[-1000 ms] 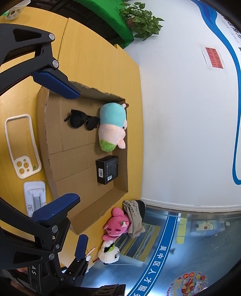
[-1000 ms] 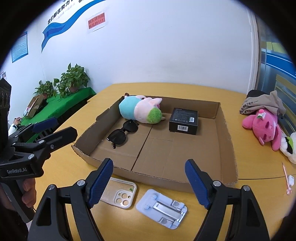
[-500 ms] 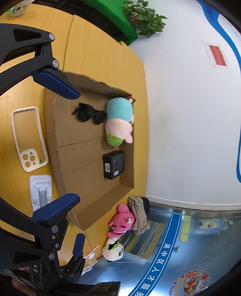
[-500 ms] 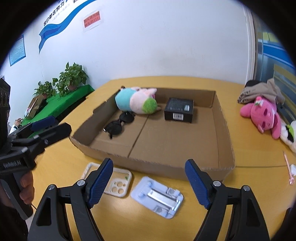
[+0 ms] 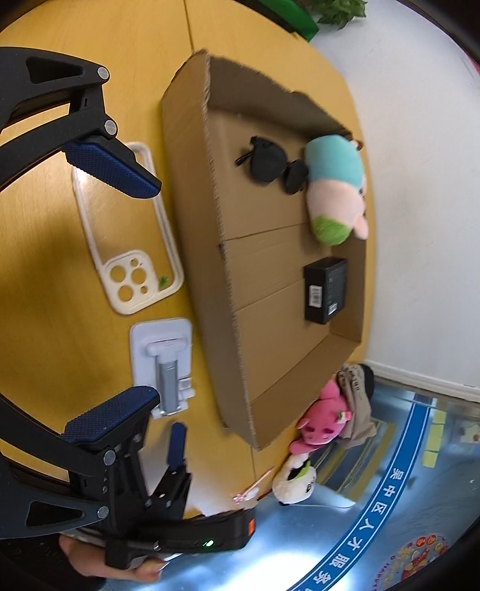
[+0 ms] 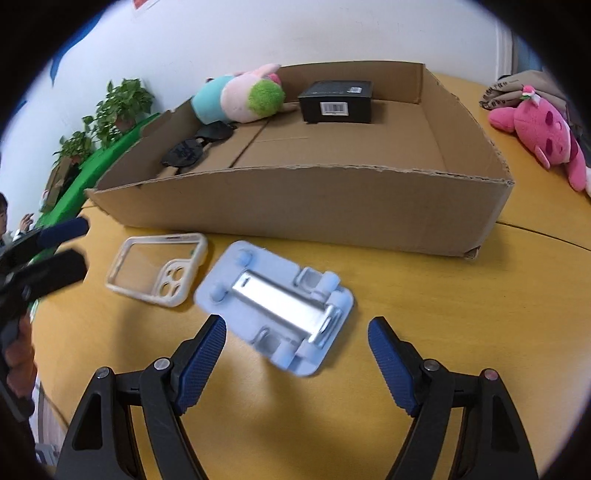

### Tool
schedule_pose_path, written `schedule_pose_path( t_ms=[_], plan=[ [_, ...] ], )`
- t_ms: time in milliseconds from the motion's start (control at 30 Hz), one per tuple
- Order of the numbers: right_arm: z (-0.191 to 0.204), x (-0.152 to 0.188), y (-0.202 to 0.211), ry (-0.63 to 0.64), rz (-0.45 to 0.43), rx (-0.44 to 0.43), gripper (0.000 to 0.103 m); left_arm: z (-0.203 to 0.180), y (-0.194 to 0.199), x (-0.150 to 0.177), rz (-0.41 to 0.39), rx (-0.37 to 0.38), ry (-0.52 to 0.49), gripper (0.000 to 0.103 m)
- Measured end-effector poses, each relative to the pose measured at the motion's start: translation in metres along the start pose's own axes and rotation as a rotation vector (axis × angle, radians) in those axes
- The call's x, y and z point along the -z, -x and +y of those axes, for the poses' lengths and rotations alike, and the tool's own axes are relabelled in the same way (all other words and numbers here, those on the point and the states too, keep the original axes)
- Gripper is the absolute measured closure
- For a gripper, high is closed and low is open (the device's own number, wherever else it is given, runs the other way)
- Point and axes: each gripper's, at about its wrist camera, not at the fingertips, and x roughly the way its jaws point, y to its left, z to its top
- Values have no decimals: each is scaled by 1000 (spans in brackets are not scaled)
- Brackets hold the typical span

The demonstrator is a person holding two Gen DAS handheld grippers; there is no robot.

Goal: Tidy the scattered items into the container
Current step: 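Withdraw the left gripper and move it toward the white phone stand, then close the left gripper on the white phone stand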

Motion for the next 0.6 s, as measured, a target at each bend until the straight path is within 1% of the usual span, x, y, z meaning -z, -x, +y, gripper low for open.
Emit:
schedule_pose_path(
  t_ms=[33, 67, 100, 133, 167, 200, 367, 467, 600],
  plan=[
    [0, 0, -3, 2, 2, 6, 26, 0, -2, 0, 5, 4, 1, 0],
    [0, 1, -7, 7, 13, 13, 33, -1, -3, 1, 9, 6, 4, 0],
    [1, 4, -12, 17, 28, 18, 36, -2, -4, 2, 13, 10, 5, 0],
    [2, 5, -11, 30, 13, 20, 40, -2, -5, 2, 18, 14, 2, 0],
    [3, 7, -11, 36, 12, 7, 47, -2, -6, 3, 23, 17, -1, 0],
    [3, 8, -11, 35, 13, -9, 50, -3, -8, 4, 28, 19, -4, 0],
    [-3, 14, -7, 42, 5, -36, 56, -7, -16, 6, 58, 57, -3, 0],
    [-8, 19, -3, 40, 8, -55, 60, -13, -22, 8, 79, 97, -10, 0],
    [-15, 31, 6, 45, 5, -72, 61, -26, -34, 14, 130, 161, -16, 2]
  ],
)
